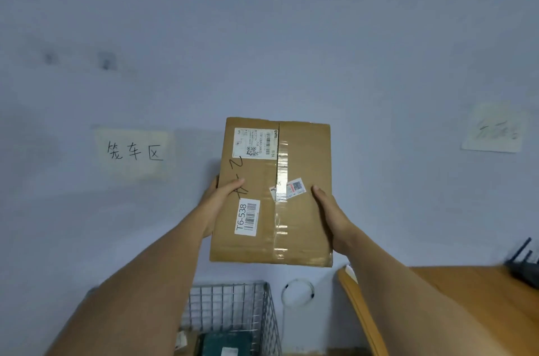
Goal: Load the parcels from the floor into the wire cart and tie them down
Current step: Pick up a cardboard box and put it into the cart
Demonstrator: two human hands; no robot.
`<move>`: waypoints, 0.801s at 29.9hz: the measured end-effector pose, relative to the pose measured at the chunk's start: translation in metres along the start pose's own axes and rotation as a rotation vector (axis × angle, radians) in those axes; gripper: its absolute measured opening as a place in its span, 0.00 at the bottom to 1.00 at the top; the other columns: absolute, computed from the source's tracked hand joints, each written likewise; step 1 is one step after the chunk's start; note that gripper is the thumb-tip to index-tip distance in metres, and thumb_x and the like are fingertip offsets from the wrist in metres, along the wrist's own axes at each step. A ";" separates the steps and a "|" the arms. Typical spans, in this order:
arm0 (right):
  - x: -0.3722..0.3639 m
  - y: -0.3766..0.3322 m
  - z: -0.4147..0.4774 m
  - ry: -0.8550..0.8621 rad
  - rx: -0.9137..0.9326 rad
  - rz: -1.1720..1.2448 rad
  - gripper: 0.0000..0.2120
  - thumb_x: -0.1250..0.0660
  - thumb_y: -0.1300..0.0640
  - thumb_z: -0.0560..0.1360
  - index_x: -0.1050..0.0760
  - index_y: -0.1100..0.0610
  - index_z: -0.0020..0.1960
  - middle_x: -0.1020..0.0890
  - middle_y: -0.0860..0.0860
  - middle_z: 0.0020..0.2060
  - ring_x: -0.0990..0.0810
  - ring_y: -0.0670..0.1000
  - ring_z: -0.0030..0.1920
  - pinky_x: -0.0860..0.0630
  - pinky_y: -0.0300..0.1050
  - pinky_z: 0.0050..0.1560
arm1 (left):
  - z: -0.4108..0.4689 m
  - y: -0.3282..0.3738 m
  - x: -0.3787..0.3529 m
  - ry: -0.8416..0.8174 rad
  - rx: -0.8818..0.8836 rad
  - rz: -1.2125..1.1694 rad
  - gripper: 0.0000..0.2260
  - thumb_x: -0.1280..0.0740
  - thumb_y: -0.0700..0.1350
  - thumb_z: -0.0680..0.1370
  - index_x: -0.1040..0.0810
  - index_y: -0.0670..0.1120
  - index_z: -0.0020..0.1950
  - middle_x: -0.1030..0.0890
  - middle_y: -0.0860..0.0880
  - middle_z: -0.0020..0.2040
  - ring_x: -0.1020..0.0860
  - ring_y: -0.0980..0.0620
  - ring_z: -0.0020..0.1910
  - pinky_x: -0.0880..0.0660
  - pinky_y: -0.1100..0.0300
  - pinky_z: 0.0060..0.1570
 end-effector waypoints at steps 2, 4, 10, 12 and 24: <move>-0.008 0.034 0.020 -0.028 -0.060 0.015 0.39 0.27 0.26 0.67 0.27 0.44 0.72 0.16 0.52 0.63 0.15 0.58 0.60 0.20 0.63 0.62 | 0.007 -0.029 0.022 0.056 0.037 0.044 0.23 0.23 0.52 0.75 0.24 0.53 0.67 0.12 0.47 0.53 0.13 0.45 0.49 0.16 0.46 0.49; -0.016 0.066 0.034 -0.030 -0.121 0.021 0.40 0.26 0.27 0.66 0.27 0.45 0.72 0.16 0.53 0.63 0.15 0.58 0.60 0.20 0.64 0.62 | 0.013 -0.060 0.042 0.098 0.087 0.084 0.27 0.22 0.53 0.73 0.27 0.53 0.69 0.13 0.47 0.54 0.13 0.45 0.50 0.17 0.44 0.51; -0.037 0.173 0.069 -0.028 -0.275 0.024 0.41 0.24 0.27 0.65 0.28 0.45 0.72 0.16 0.54 0.61 0.15 0.58 0.58 0.19 0.63 0.60 | 0.032 -0.162 0.088 0.200 0.233 0.117 0.29 0.22 0.54 0.73 0.28 0.50 0.70 0.14 0.44 0.55 0.14 0.43 0.49 0.18 0.49 0.45; -0.043 0.218 0.077 -0.015 -0.332 0.038 0.40 0.24 0.28 0.65 0.27 0.44 0.71 0.15 0.53 0.60 0.14 0.57 0.58 0.19 0.63 0.60 | 0.034 -0.202 0.102 0.219 0.288 0.126 0.29 0.22 0.54 0.73 0.28 0.50 0.69 0.14 0.45 0.54 0.13 0.44 0.47 0.18 0.51 0.42; -0.041 0.473 0.074 0.193 -0.620 -0.180 0.43 0.31 0.22 0.63 0.27 0.43 0.72 0.18 0.48 0.63 0.19 0.55 0.61 0.23 0.61 0.66 | 0.013 -0.477 0.152 0.294 0.613 0.206 0.24 0.23 0.62 0.72 0.21 0.54 0.64 0.12 0.49 0.49 0.14 0.45 0.49 0.19 0.44 0.55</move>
Point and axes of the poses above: each hand's wrist, its own z-axis towards the middle knuckle, its own x-axis out of the back of the hand, y = z × x, the point moved 2 cm from there along z, towards the middle knuckle
